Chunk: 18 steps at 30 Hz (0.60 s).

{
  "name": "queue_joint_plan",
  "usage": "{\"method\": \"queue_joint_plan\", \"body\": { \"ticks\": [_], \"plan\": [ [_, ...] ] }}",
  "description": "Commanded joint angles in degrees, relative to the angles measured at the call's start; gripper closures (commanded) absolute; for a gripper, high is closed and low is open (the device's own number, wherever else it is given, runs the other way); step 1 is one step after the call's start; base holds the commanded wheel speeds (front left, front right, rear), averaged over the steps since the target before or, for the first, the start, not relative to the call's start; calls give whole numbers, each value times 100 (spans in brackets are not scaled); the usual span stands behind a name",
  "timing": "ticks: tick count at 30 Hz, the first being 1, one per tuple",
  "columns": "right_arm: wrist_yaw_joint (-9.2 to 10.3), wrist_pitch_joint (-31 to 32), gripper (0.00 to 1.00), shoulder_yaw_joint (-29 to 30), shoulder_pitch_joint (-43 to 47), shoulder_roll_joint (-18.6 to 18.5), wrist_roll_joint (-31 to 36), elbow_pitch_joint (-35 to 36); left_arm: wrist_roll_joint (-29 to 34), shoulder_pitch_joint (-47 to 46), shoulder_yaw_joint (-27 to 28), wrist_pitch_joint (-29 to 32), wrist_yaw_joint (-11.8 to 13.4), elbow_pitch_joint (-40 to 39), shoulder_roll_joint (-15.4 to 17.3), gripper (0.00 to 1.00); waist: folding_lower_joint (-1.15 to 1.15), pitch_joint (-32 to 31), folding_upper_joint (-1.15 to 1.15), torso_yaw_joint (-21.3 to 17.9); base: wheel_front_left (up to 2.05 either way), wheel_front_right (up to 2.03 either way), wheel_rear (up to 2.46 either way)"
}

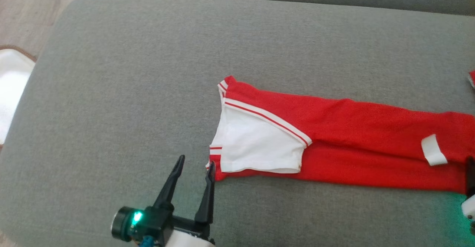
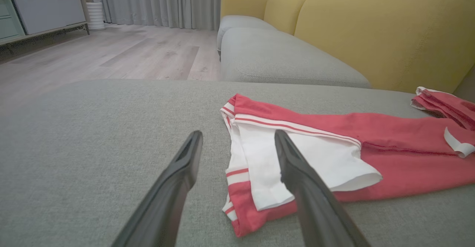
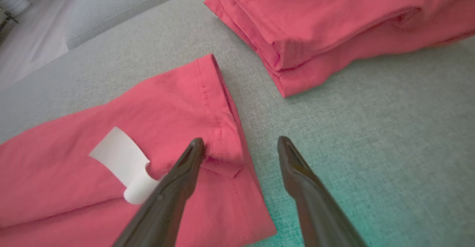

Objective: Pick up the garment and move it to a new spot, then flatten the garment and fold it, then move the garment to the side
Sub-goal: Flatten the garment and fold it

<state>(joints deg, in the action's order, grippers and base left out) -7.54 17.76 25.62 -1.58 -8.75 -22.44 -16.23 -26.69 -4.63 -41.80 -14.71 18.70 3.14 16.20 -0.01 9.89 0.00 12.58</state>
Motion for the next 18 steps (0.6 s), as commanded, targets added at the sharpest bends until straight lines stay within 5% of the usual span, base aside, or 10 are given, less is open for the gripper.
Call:
{"method": "queue_joint_plan", "body": {
  "ticks": [1,12,14,17,18],
  "plan": [
    [5,46,0,-5,-244,-169,86,101,108,-50,271,-29,-41,-153,-38,0,1,-15,0,76,0,0,0],
    [5,891,2,197,-340,-89,338,-437,832,141,718,-29,-338,-54,-374,0,1,-64,0,211,0,0,0],
    [5,1013,50,113,-327,-95,277,-434,900,172,807,-29,-387,-44,-416,0,1,-78,0,201,0,0,0],
    [5,1106,100,-19,-297,-134,183,-383,983,203,920,-29,-464,-25,-480,0,1,-96,0,183,0,0,0],
    [5,1104,100,-38,-291,-143,153,-366,1009,214,953,-29,-491,-18,-497,0,1,-101,0,175,0,0,0]
  ]
}}
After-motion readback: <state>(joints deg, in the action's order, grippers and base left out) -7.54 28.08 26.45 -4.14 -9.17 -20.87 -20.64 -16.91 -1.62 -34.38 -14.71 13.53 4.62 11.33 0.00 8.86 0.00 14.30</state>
